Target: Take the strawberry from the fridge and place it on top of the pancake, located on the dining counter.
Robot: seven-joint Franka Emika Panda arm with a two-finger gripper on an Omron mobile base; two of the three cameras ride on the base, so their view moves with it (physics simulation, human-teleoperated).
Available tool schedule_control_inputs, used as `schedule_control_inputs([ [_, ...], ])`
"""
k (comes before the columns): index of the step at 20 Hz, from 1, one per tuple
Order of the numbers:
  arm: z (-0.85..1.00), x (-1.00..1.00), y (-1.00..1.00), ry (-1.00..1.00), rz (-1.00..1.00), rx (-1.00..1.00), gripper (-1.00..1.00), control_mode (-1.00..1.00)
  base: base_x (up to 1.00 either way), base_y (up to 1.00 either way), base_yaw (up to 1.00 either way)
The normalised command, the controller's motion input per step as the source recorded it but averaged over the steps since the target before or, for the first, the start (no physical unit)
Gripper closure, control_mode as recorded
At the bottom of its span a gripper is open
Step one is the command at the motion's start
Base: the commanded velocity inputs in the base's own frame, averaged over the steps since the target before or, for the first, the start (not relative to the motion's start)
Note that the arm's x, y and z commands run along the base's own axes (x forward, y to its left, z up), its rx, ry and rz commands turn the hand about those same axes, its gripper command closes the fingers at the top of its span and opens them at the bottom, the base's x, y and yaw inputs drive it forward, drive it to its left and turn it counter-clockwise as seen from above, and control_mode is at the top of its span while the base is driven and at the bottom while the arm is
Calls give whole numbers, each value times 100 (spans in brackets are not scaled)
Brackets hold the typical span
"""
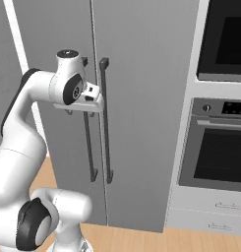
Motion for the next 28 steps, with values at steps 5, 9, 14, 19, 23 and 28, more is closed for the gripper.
schedule_control_inputs([
  [5,-10,13,-15,-4,0,0,-100,-100,-8,-4,0],
  [9,-31,65,-50,-21,1,1,-100,-100,0,0,0],
  [14,-23,90,-12,-32,0,0,-100,-100,0,0,0],
  [19,-15,94,-1,-17,0,0,-100,-100,0,0,0],
  [23,-5,83,-2,-2,0,0,-100,-100,0,0,0],
  [28,-4,71,-2,0,0,0,-100,-100,0,0,0],
])
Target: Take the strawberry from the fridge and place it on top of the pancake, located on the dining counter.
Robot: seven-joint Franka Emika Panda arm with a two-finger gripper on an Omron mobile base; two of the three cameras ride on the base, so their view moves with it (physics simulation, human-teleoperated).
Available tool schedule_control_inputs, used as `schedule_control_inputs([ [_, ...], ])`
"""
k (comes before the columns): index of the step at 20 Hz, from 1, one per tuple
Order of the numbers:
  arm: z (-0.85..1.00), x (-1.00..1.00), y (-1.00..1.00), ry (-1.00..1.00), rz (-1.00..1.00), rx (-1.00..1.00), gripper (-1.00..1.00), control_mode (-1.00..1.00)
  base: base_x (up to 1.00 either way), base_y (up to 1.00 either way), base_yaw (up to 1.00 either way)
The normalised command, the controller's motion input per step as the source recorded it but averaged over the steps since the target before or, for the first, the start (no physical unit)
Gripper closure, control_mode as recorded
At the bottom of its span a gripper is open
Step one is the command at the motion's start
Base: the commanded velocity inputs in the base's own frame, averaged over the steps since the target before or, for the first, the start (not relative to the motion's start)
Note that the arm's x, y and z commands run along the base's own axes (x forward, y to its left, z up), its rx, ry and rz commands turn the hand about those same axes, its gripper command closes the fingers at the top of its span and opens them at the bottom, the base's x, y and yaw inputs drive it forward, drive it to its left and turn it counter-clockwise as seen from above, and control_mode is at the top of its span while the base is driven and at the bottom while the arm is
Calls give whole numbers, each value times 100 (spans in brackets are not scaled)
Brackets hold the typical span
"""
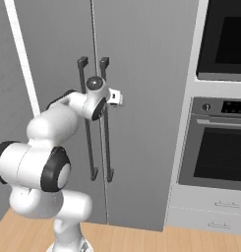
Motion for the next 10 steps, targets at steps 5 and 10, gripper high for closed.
schedule_control_inputs([
  [5,-9,51,-4,-1,2,1,-100,-100,0,0,0],
  [10,-10,49,-9,-7,5,1,-100,-100,0,0,0],
])
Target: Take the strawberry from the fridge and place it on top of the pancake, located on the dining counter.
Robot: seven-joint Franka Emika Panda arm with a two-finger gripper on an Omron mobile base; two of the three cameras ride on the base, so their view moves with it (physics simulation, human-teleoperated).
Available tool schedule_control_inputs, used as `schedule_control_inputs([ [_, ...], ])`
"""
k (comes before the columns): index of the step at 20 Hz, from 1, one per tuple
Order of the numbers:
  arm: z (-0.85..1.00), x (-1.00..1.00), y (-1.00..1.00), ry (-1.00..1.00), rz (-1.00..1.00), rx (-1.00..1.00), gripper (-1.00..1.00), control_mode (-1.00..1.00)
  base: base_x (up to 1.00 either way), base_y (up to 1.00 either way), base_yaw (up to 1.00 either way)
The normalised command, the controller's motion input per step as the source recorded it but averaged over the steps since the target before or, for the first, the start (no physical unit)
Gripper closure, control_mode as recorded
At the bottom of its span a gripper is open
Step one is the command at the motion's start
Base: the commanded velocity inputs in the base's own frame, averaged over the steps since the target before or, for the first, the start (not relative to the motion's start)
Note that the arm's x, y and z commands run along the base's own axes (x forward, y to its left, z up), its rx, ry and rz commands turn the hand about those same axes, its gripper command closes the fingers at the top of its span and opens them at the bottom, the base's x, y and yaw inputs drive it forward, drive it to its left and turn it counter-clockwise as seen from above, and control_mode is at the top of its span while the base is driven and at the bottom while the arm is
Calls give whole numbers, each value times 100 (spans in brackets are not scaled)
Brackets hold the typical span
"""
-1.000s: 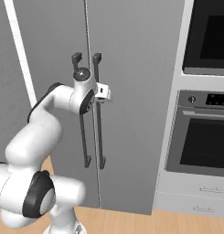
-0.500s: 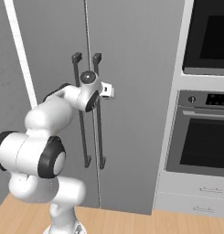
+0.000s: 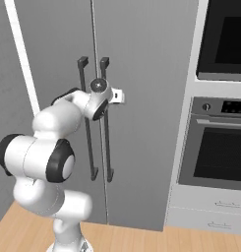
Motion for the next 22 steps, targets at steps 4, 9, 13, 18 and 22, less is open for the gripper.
schedule_control_inputs([
  [4,-20,64,0,-12,0,0,100,-100,0,0,0],
  [9,-6,24,-7,-2,0,0,100,-100,0,0,0],
  [13,0,-42,-47,12,-3,3,100,-100,0,0,0],
  [18,0,-97,-81,12,-4,8,100,-100,0,0,0],
  [22,0,-100,-100,12,-6,17,100,-100,0,0,0],
])
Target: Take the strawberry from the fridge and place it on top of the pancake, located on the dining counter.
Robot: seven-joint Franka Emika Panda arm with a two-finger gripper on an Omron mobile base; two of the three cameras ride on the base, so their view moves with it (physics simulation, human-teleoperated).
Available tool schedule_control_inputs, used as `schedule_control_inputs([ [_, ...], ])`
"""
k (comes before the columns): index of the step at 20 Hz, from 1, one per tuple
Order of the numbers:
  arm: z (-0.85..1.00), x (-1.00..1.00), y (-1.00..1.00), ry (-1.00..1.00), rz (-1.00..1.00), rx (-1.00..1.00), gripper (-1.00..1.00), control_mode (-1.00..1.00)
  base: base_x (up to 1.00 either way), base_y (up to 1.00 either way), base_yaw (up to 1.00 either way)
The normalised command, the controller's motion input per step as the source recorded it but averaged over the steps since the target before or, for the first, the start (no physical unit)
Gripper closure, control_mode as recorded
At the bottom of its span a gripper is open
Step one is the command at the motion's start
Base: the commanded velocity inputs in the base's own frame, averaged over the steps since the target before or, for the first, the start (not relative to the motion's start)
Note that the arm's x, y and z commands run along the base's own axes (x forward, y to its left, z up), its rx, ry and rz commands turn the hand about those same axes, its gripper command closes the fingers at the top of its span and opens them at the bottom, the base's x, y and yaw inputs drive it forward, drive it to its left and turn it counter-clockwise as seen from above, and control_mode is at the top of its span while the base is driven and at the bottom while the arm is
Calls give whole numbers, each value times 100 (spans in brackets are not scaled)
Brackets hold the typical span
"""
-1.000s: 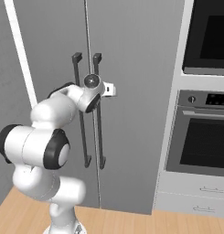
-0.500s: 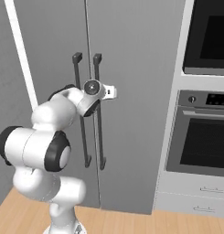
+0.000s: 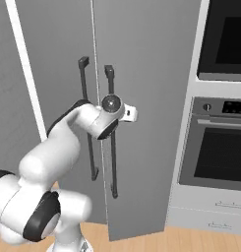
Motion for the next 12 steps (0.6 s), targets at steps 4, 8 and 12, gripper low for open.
schedule_control_inputs([
  [4,0,-100,-100,12,-6,16,100,-100,0,0,0],
  [8,1,-96,-100,15,-7,13,100,-100,0,0,0],
  [12,1,-96,-100,16,-8,14,-100,-100,0,0,0],
])
